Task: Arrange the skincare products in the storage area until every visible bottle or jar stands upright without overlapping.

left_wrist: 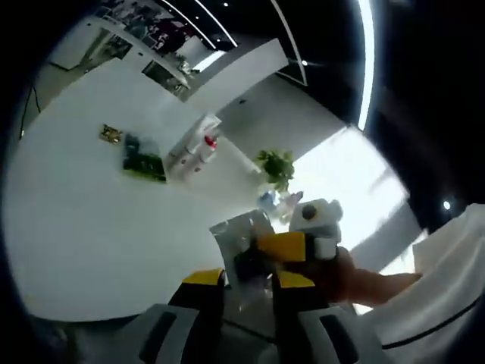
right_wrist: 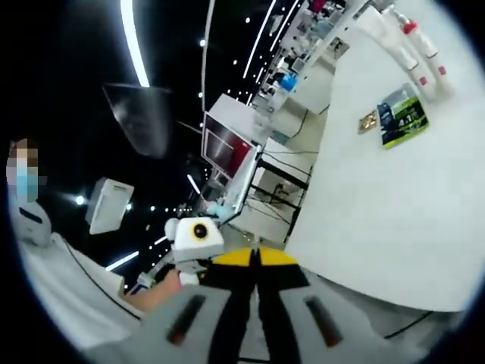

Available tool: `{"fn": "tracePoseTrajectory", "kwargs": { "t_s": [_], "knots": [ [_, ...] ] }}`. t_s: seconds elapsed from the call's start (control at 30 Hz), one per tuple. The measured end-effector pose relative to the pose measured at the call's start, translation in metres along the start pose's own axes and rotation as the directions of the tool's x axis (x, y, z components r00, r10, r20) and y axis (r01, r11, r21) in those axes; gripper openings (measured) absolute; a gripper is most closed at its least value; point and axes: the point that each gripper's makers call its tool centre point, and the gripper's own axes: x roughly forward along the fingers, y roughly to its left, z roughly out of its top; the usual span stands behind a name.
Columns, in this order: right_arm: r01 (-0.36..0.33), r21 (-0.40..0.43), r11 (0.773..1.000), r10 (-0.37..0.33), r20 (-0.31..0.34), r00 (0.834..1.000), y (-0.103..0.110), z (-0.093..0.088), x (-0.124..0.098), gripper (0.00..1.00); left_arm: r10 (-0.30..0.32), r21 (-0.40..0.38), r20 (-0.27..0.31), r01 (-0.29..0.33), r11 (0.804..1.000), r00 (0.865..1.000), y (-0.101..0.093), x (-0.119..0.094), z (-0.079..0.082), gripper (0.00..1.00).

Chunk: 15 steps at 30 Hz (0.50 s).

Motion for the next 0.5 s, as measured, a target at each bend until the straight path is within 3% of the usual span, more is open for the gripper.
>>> {"fn": "tracePoseTrajectory", "kwargs": {
  "t_s": [0.17,0.27,0.5],
  "knots": [
    [0.0,-0.015,1.0,0.0,0.004,1.0,-0.001,0.001,0.0,0.03,0.003,-0.074,0.017,-0.001,0.997,1.0,0.0,-0.003,0.003,0.15],
    [0.007,-0.035,0.999,-0.007,-0.007,1.0,-0.003,0.002,0.0,0.04,-0.006,-0.086,0.015,0.007,0.996,1.0,0.0,-0.005,0.004,0.03],
    [0.012,-0.085,0.996,-0.015,-0.029,0.999,0.002,0.008,0.004,0.05,-0.038,-0.125,0.026,0.041,0.991,0.999,-0.003,-0.007,0.011,0.02]
  ]
}}
